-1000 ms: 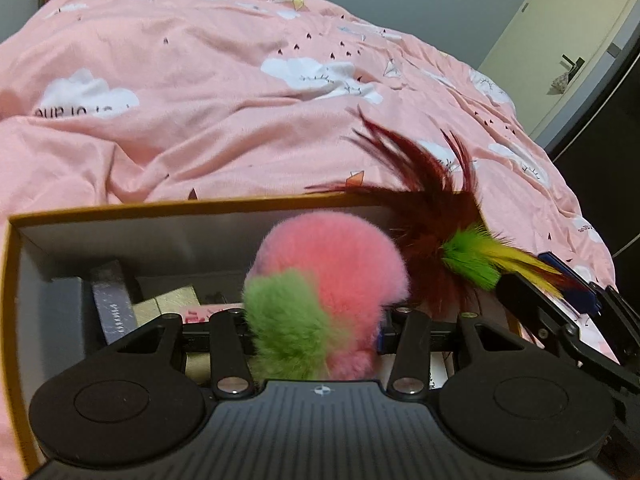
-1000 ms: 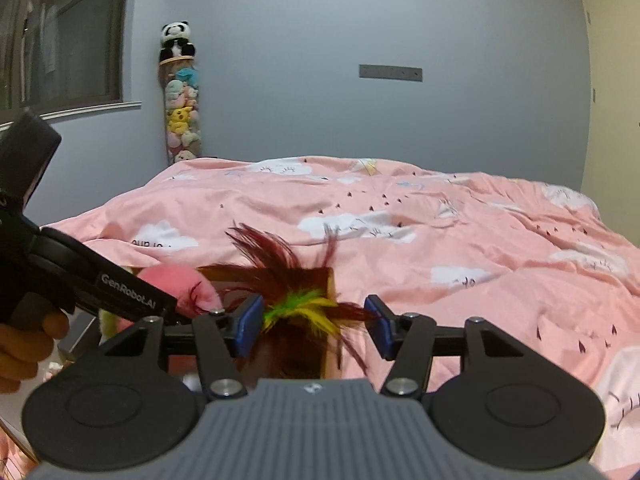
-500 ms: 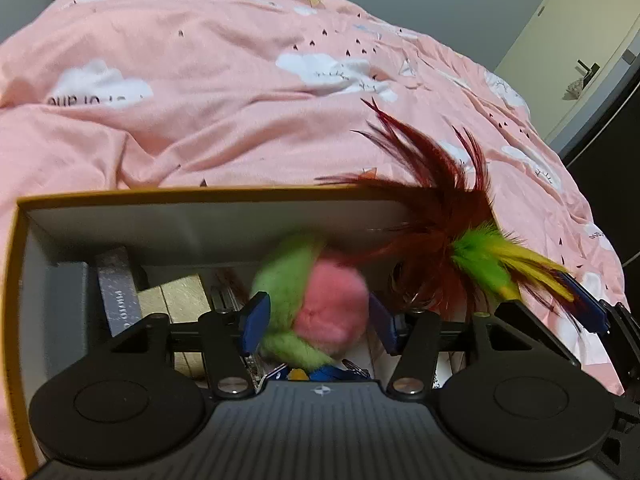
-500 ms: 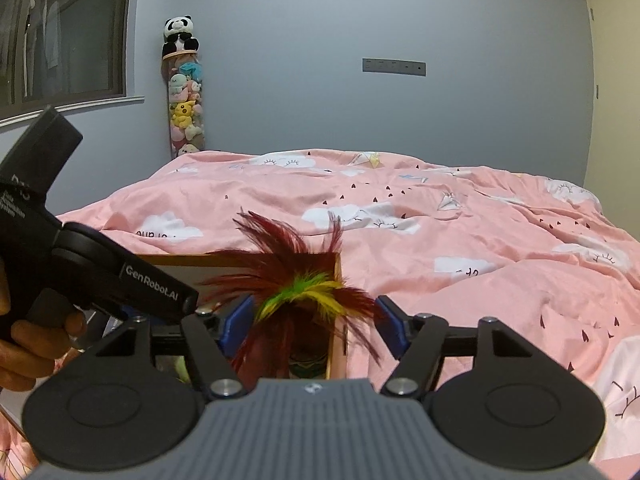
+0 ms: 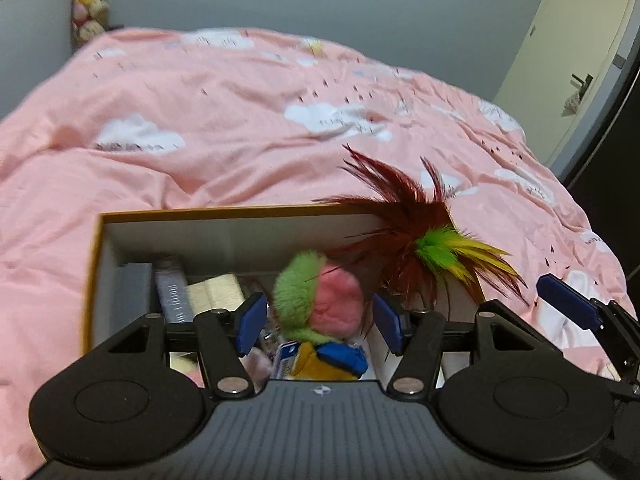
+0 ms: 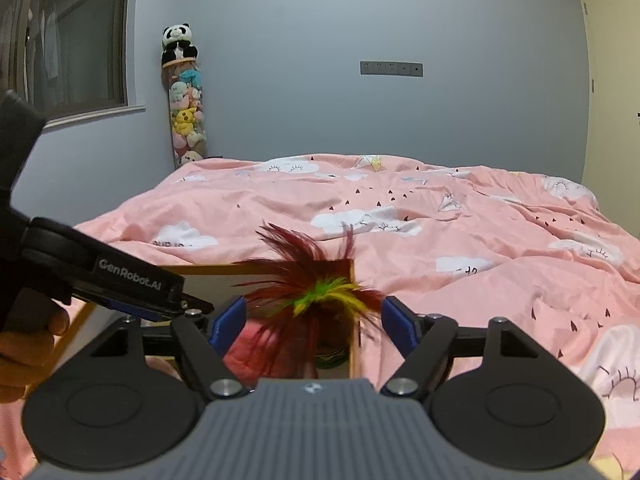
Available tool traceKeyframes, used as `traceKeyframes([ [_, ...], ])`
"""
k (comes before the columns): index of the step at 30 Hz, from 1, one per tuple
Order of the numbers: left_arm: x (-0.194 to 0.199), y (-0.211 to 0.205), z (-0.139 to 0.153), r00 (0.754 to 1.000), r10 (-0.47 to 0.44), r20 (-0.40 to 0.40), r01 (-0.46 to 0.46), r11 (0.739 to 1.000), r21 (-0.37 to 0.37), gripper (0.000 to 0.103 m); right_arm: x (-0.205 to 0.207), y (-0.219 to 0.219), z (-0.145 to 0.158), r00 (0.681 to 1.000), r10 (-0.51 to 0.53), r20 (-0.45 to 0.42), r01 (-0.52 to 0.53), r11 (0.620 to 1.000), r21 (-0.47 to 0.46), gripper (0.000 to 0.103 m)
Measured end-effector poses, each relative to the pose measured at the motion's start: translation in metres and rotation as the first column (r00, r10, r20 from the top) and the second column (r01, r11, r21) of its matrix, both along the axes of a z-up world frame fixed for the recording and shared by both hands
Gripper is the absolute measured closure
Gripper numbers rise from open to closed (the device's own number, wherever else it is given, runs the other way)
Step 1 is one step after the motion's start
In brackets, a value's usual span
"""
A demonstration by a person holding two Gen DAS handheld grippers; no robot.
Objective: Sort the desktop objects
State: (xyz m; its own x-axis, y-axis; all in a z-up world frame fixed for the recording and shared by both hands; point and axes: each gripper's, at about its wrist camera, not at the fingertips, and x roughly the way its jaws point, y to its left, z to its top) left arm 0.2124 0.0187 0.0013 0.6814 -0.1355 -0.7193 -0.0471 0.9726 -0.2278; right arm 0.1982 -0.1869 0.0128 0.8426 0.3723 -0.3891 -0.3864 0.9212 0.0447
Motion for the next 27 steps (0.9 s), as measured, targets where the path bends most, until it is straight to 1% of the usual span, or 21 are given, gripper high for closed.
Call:
traceKeyframes([
  [2,-0.017,0.000,0.006,0.999,0.021,0.029,-0.021,1.000,0.020,0.032,-0.012,-0.001,0.003,1.000,0.000,0.007,0.000,1.000,0.014,0.024],
  [5,-0.042,0.001,0.013,0.997,0.043,0.061,-0.046,0.998,0.046,0.030,-0.025,-0.001,0.006,1.000,-0.002,-0.006,0.002,1.000,0.031,0.021],
  [8,-0.063,0.002,0.018,0.995,0.068,0.079,-0.073,0.995,0.066,0.028,-0.036,0.003,0.008,0.999,-0.026,-0.025,0.026,0.999,0.021,0.017],
  [11,-0.083,0.004,0.020,0.992,0.076,0.097,-0.083,0.994,0.070,0.024,-0.044,0.006,0.011,0.997,-0.066,-0.044,0.066,0.998,0.003,0.014],
  [14,-0.101,0.006,0.021,0.988,0.092,0.124,-0.106,0.988,0.109,0.020,-0.050,0.005,0.014,0.995,-0.073,-0.065,0.074,0.997,0.019,0.010],
  [16,-0.110,0.008,0.022,0.985,0.110,0.136,-0.127,0.984,0.127,0.020,-0.056,0.006,0.016,0.995,-0.074,-0.066,0.076,0.997,0.029,0.008],
  [19,-0.120,0.014,0.022,0.981,0.131,0.146,-0.148,0.982,0.114,0.020,-0.064,0.009,0.019,0.995,-0.091,-0.045,0.092,0.995,0.027,0.003],
  [21,-0.125,0.019,0.020,0.975,0.151,0.164,-0.169,0.980,0.103,0.020,-0.069,0.012,0.018,0.993,-0.116,-0.033,0.117,0.993,0.031,0.002],
  [22,-0.128,0.021,0.019,0.970,0.165,0.179,-0.185,0.977,0.106,0.018,-0.070,0.014,0.016,0.992,-0.121,-0.037,0.122,0.992,0.038,0.002],
  [23,-0.130,0.022,0.016,0.964,0.178,0.195,-0.203,0.972,0.117,0.014,-0.071,0.016,0.015,0.992,-0.121,-0.043,0.123,0.992,0.042,0.002],
  [25,-0.134,0.023,0.009,0.953,0.211,0.219,-0.246,0.958,0.150,0.013,-0.074,0.022,0.010,0.993,-0.110,-0.040,0.111,0.993,0.037,0.002],
  [27,-0.134,0.024,0.002,0.946,0.242,0.218,-0.281,0.944,0.174,0.013,-0.076,0.029,0.005,0.995,-0.097,-0.028,0.097,0.995,0.013,0.001],
])
